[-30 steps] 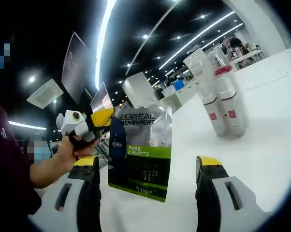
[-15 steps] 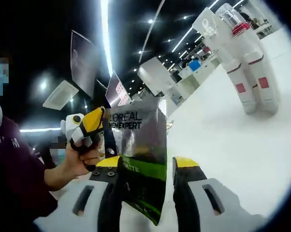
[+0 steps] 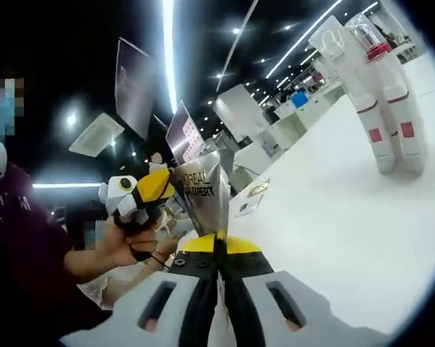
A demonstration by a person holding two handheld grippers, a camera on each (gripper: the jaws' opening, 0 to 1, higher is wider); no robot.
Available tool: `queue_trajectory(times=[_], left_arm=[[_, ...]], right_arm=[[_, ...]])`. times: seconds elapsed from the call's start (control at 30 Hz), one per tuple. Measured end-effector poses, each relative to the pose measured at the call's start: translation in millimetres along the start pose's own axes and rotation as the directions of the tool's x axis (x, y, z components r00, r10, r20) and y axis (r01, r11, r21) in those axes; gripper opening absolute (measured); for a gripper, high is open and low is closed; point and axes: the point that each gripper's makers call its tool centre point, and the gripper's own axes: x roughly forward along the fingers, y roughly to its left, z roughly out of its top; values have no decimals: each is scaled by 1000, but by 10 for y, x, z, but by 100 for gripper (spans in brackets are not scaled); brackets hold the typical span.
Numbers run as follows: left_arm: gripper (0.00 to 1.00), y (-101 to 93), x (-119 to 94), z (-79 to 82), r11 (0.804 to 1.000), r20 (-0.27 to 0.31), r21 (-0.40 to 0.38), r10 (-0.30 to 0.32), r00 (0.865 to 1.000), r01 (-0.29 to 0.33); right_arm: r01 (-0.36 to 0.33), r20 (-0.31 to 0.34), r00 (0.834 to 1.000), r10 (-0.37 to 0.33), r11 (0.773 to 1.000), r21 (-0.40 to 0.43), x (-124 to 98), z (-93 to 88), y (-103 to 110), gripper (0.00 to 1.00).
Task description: Arrange the skincare products in the storage area until every visible bottle or jar stands upright without overlapping.
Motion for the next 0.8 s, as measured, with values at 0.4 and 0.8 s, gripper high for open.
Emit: queue_trajectory(times=[0.4, 0.8], left_arm=[[40, -54, -120, 16, 999, 39, 34, -1, 999, 0], [65, -186, -100, -276, 997, -41, -44, -69, 997, 67]], right_arm=[[-68, -1, 998, 68, 996, -48, -27, 4, 211, 0], [-170, 115, 976, 183, 979, -115, -178, 421, 473, 0]])
